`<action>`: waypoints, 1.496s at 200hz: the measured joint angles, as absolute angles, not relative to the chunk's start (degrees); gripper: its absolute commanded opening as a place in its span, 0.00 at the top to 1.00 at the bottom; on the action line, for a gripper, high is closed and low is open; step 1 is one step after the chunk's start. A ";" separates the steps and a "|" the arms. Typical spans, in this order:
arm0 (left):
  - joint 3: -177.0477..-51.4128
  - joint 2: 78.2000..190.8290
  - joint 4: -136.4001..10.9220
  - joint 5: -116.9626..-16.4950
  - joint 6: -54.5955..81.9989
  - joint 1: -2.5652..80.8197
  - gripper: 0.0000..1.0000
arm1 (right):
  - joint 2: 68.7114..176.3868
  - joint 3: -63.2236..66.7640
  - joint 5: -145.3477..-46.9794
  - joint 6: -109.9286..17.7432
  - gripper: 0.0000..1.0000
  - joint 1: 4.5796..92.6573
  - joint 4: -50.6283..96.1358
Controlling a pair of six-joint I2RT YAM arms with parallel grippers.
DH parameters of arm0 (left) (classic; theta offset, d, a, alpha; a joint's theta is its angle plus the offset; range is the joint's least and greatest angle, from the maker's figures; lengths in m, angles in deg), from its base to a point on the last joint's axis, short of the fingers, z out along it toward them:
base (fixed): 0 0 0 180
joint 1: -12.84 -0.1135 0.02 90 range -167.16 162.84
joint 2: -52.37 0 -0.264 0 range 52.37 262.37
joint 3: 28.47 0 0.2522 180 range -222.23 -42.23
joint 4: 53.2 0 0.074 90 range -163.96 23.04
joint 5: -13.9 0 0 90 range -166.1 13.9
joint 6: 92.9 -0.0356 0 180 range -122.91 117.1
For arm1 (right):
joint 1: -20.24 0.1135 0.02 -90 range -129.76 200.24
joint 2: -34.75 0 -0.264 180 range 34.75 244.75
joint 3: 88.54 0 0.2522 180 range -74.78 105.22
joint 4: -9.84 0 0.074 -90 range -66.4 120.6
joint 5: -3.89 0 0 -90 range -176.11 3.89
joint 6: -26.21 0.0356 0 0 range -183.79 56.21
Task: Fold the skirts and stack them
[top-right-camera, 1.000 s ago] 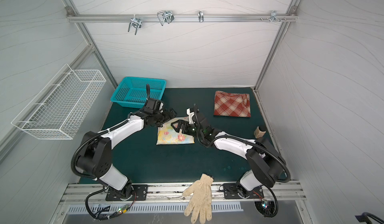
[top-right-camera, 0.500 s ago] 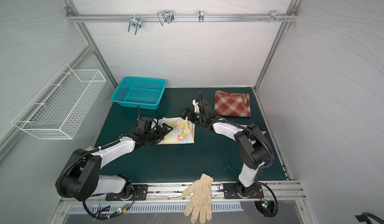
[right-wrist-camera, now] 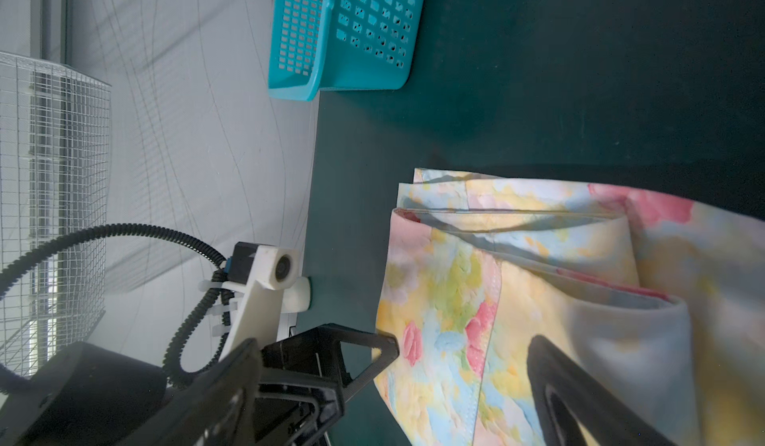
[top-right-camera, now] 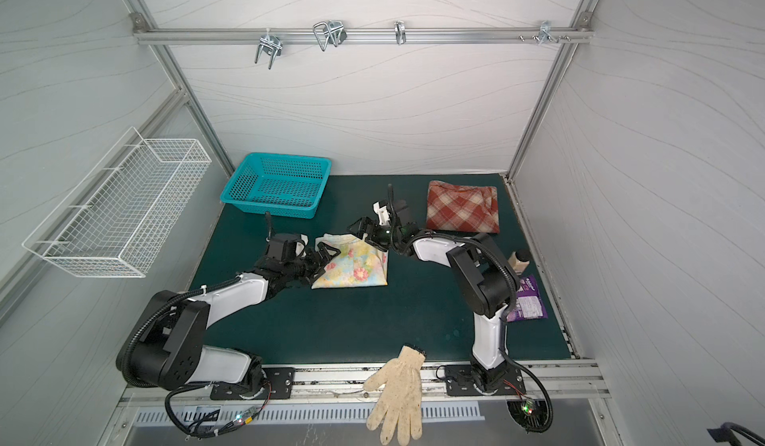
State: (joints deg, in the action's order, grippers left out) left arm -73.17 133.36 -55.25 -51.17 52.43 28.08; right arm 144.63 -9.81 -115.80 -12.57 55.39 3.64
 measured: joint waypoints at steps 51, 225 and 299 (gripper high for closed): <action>-72.23 132.34 -54.23 -50.65 52.78 28.08 0.02 | 149.53 -7.52 -115.15 -12.77 0.01 54.43 3.94; -66.26 128.47 -53.31 -46.69 51.77 27.71 0.02 | 153.14 -8.24 -112.48 -14.12 0.01 52.81 1.17; -65.21 128.51 -51.50 -46.98 50.68 27.73 0.02 | 149.90 -8.79 -111.61 -17.40 0.01 53.08 5.47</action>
State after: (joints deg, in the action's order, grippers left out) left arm -65.21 128.51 -51.50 -46.98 50.68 27.73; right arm 149.90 -8.79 -111.61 -17.40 53.08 5.47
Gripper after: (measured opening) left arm 0.982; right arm 0.992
